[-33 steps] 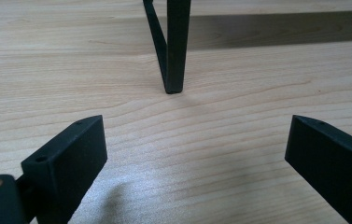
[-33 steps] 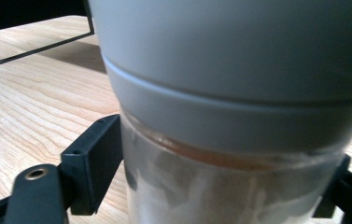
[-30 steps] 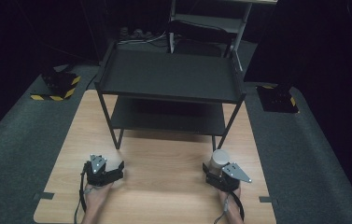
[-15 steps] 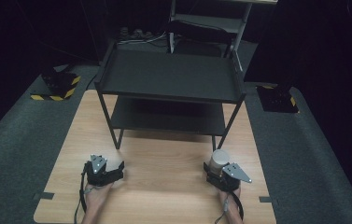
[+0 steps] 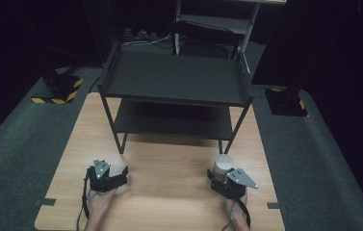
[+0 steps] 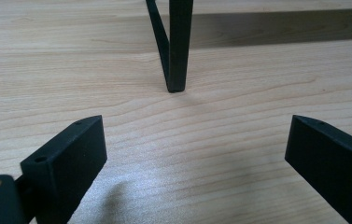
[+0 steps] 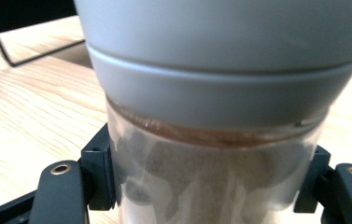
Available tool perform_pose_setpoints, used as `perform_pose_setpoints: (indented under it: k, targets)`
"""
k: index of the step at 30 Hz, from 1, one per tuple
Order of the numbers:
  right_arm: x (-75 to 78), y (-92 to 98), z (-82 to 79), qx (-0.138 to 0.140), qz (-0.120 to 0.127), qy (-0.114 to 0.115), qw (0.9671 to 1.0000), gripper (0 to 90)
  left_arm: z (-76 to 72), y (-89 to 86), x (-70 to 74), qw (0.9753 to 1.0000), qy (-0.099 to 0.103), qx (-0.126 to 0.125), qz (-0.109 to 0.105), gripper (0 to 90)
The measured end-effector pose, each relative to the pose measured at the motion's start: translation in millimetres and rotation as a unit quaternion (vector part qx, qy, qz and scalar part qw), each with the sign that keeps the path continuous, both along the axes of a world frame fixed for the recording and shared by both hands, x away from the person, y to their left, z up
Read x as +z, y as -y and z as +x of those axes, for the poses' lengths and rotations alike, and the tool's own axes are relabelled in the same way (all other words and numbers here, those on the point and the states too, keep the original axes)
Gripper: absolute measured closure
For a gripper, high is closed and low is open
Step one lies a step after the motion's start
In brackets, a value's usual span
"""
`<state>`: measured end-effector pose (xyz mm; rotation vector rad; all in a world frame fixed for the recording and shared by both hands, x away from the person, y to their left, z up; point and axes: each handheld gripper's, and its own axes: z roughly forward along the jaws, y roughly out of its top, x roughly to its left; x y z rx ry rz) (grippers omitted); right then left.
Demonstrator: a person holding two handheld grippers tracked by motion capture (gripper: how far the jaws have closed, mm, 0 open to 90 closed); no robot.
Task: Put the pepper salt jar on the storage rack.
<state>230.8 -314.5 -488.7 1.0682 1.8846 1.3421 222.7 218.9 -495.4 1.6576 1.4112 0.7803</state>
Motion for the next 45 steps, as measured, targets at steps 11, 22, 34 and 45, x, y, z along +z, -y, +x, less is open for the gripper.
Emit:
perform_pose_setpoints:
  k: [11,22,34,45]
  targets:
    - [61.7,-8.0,3.9,0.062,0.012,0.031,0.9975,29.1,-0.6,-0.4,-0.2,1.0000,0.001,-0.003,-0.001,5.5]
    - [120.6,-23.9,27.9,0.078,0.036,0.049,0.9951,29.1,-0.5,0.8,-0.1,0.9999,0.000,-0.011,0.005,5.6]
    - [143.0,-43.7,59.5,0.063,0.031,0.045,0.9965,29.1,-0.6,-0.4,-0.5,0.9999,0.001,-0.013,0.002,5.6]
    - [135.2,-47.5,71.0,0.058,0.029,0.036,0.9973,29.1,-0.4,-0.3,-0.6,0.9999,0.001,-0.014,0.002,5.6]
